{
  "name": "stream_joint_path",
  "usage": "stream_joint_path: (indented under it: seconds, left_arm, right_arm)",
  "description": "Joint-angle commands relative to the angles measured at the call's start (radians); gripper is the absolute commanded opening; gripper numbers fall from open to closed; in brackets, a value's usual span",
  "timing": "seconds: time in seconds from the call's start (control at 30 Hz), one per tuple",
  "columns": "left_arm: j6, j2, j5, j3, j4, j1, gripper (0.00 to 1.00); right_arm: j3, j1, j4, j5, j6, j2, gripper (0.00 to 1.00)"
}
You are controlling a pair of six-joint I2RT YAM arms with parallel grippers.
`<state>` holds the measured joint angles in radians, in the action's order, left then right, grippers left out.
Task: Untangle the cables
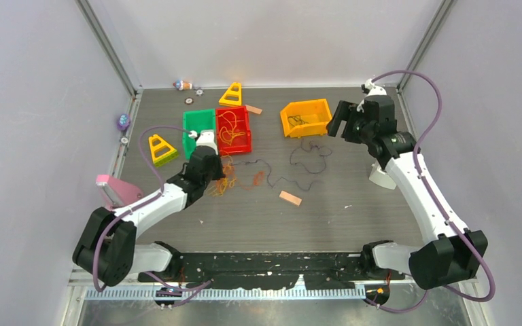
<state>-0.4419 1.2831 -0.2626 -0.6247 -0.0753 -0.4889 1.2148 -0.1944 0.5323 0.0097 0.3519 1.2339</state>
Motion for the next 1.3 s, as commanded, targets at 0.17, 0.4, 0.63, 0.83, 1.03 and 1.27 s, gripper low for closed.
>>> stream_joint_path:
  seconds: [0.17, 0.4, 0.63, 0.83, 1.03, 1.27]
  left_arm:
    - [-0.014, -0.074, -0.068, 0.042, -0.097, 0.004, 0.00]
    - [-0.012, -0.075, -0.069, 0.042, -0.094, 0.004, 0.00]
    - [-0.007, -0.065, -0.052, 0.034, -0.093, 0.004, 0.00]
    - [0.000, -0.067, -0.034, 0.035, -0.099, 0.004, 0.00]
    - [0.005, -0.066, -0.027, 0.033, -0.098, 0.004, 0.00]
    - [0.008, -0.067, -0.024, 0.033, -0.100, 0.005, 0.00]
  right_arm:
    - [-0.098, -0.023, -0.113, 0.029, -0.018, 0.075, 0.90]
    - [-0.003, -0.107, -0.051, 0.191, 0.004, 0.335, 0.95]
    - [-0.016, -0.111, -0.133, 0.148, 0.082, 0.449, 0.95]
    - [-0.069, -0.086, -0.236, 0.035, 0.139, 0.500, 0.95]
    - [-0.095, -0.071, -0.334, -0.095, 0.222, 0.564, 0.95]
    - [-0.058, -0.079, -0.341, -0.036, 0.237, 0.616, 0.95]
